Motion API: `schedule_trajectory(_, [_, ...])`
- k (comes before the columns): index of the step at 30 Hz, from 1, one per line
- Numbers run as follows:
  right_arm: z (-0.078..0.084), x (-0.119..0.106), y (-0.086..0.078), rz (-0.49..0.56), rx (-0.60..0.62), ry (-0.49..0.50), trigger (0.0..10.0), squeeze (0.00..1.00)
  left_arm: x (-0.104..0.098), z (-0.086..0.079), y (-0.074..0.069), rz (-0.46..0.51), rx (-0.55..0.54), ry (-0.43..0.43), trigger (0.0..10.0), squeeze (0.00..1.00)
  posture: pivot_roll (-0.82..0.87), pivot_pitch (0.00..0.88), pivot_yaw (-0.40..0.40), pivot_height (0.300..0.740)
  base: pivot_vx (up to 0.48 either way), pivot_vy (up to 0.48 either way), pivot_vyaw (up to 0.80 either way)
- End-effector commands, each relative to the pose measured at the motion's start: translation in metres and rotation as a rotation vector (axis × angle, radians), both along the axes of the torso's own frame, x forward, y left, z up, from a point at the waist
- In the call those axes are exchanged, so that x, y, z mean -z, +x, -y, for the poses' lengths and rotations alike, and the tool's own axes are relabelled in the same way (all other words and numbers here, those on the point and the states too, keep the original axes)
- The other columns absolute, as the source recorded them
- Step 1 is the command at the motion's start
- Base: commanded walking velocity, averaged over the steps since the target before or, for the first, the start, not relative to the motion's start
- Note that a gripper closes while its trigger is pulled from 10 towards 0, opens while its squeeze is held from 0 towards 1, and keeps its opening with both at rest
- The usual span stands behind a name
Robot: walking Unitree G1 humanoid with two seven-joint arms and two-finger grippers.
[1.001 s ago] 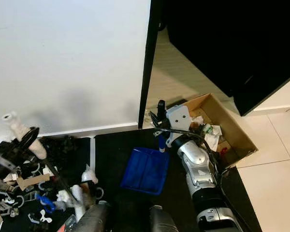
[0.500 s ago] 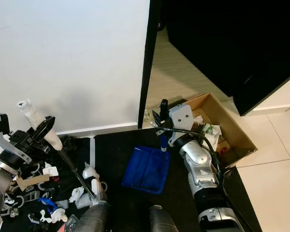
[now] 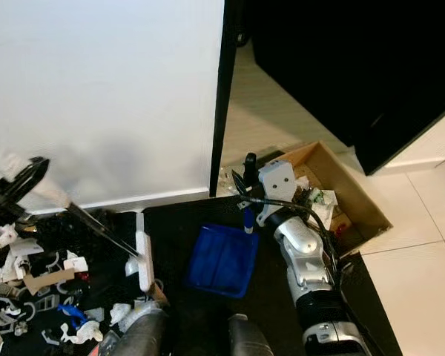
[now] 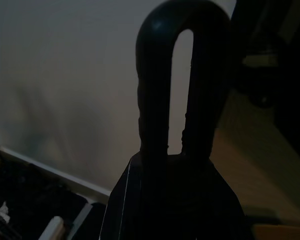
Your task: Sweep floor
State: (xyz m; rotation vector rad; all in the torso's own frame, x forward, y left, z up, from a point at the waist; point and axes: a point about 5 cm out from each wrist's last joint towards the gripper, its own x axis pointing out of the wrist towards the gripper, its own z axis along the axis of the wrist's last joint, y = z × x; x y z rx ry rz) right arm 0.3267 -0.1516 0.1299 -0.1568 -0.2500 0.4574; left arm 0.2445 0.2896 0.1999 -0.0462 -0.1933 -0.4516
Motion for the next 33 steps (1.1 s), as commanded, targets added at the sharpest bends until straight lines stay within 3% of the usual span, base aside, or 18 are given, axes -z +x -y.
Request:
schedule_trajectory(1, [0.001, 0.001, -0.004, 0.011, -0.003, 0.006, 10.0, 0.00, -0.001, -0.009, -0.010, -0.020, -0.025, 0.063, 10.0, 0.00, 0.23, 0.266, 0.009, 0.740, 0.000, 0.000, 0.00])
schedule_trajectory(6, [0.002, 0.002, -0.005, 0.002, -0.005, 0.005, 10.0, 0.00, 0.017, -0.018, -0.023, -0.080, -0.103, 0.108, 10.0, 0.00, 0.23, 0.269, 0.002, 0.740, 0.000, 0.000, 0.00])
schedule_trajectory(15, [0.000, 0.001, -0.003, 0.002, -0.008, 0.006, 10.0, 0.00, 0.053, -0.020, -0.023, -0.140, -0.224, 0.088, 10.0, 0.00, 0.22, 0.270, -0.005, 0.740, 0.000, 0.000, 0.00])
schedule_trajectory(21, [0.000, 0.002, -0.005, -0.003, -0.007, 0.010, 10.0, 0.00, 0.090, -0.018, -0.019, -0.190, -0.341, 0.045, 10.0, 0.00, 0.21, 0.273, -0.008, 0.740, 0.000, 0.000, 0.00])
schedule_trajectory(24, [0.000, 0.002, -0.005, -0.004, -0.006, 0.010, 10.0, 0.00, 0.103, -0.017, -0.016, -0.213, -0.404, 0.013, 10.0, 0.00, 0.21, 0.274, -0.009, 0.740, 0.000, 0.000, 0.00])
schedule_trajectory(25, [-0.001, 0.002, -0.005, -0.003, -0.009, 0.009, 10.0, 0.00, 0.114, -0.011, -0.012, -0.232, -0.419, -0.039, 10.0, 0.00, 0.19, 0.274, -0.011, 0.740, 0.000, 0.000, 0.00])
schedule_trajectory(33, [0.004, 0.000, -0.004, -0.002, -0.008, -0.003, 10.0, 0.00, 0.121, 0.007, -0.004, -0.254, -0.375, -0.228, 10.0, 0.01, 0.18, 0.280, -0.016, 0.740, 0.000, 0.000, 0.00])
